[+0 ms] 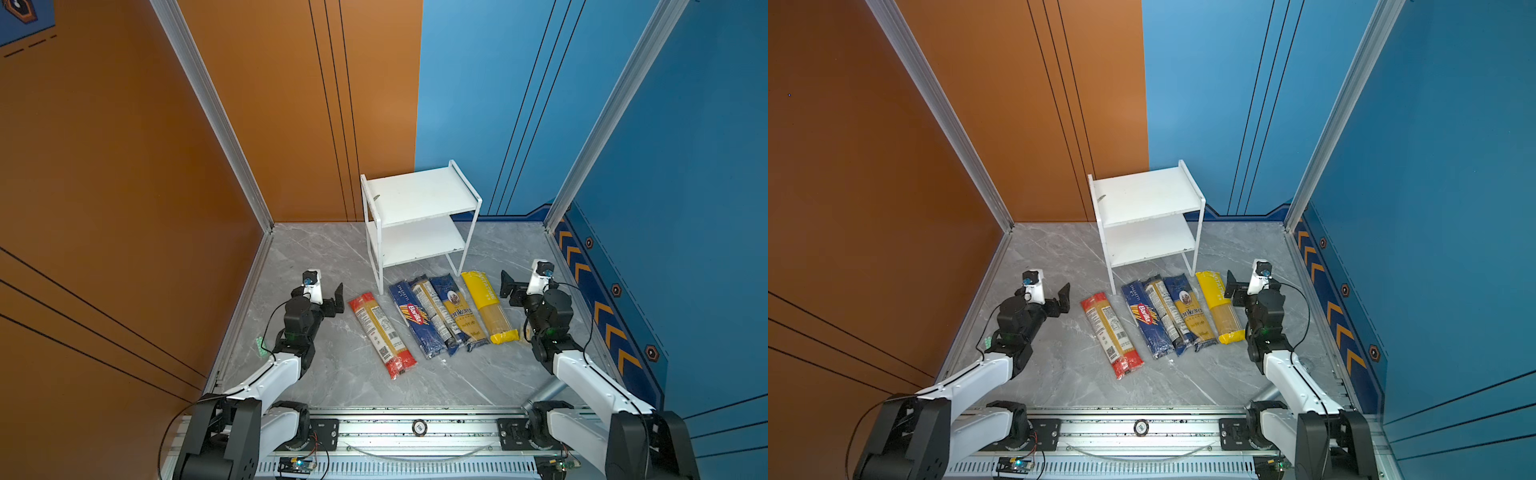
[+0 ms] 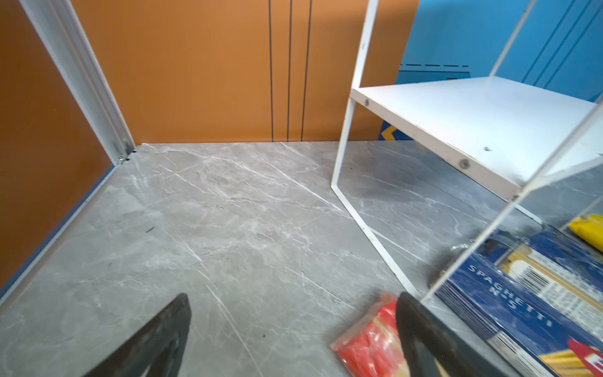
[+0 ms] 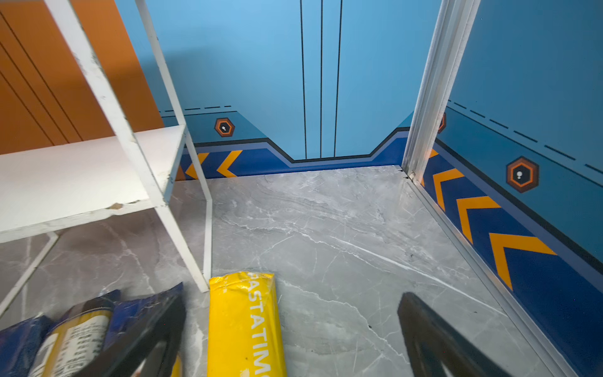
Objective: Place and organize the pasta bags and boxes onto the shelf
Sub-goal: 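Move the right gripper over the red-and-white spaghetti bag while the left arm advances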
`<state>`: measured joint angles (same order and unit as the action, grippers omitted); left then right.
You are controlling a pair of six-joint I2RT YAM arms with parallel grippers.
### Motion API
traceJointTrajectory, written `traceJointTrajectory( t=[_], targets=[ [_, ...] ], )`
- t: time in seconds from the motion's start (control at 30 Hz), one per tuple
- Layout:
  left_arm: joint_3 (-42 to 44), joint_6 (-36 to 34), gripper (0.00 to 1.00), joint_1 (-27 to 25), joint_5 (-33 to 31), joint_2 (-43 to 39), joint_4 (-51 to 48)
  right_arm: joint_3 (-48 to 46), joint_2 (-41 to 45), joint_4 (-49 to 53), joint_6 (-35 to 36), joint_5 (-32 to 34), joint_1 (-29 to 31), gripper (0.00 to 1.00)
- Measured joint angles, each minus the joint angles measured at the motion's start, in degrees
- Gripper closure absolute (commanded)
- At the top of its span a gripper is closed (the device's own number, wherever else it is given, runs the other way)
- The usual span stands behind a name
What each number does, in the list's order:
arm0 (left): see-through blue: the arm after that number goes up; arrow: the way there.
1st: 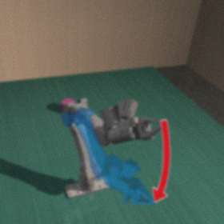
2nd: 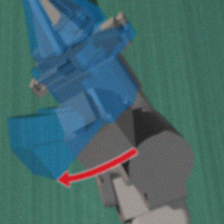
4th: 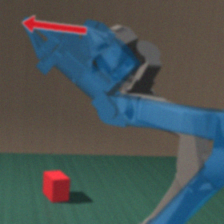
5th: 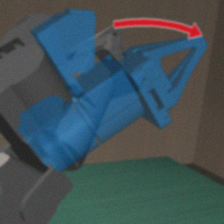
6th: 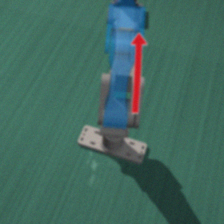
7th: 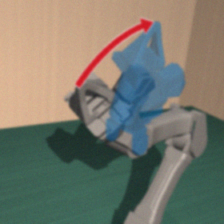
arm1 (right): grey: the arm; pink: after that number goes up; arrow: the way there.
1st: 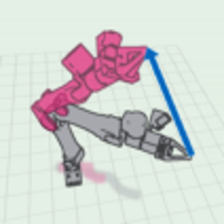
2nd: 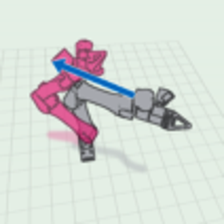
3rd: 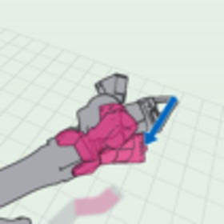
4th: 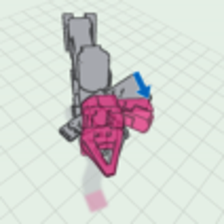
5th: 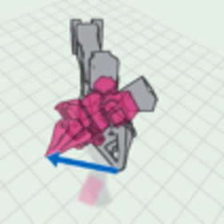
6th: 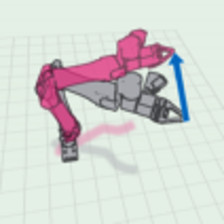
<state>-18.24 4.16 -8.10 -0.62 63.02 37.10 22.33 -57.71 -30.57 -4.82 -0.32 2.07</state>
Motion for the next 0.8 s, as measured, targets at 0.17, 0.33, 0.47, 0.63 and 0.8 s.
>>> traceJointTrajectory(
  t=[0.17,0.33,0.47,0.63,0.8],
  targets=[
    [-2.62,3.13,0.02,-3.28,0.13,-4.5,-7.76,0.31,8.07,9.42,-1.77,-4.13,1.16,0.0],
    [-3.74,6.84,0.02,-5.99,0.74,-7.89,-11.43,3.08,13.18,18.32,-3.17,-8.68,2.73,0.0],
    [-4.79,10.27,0.02,-7.37,1.16,-9.07,-16.81,6.14,15.28,24.7,-4.22,-12.83,5.35,0.0],
    [-10.58,15.87,0.02,-7.39,2.34,-8.11,-27.8,9.03,15.41,30.62,-5.6,-16.02,11.26,0.0],
    [-12.26,19.52,0.02,-7.43,6.34,-5.31,-32.28,10.29,13.73,33.62,-6.67,-15.78,20.22,0.0]
  ],
)
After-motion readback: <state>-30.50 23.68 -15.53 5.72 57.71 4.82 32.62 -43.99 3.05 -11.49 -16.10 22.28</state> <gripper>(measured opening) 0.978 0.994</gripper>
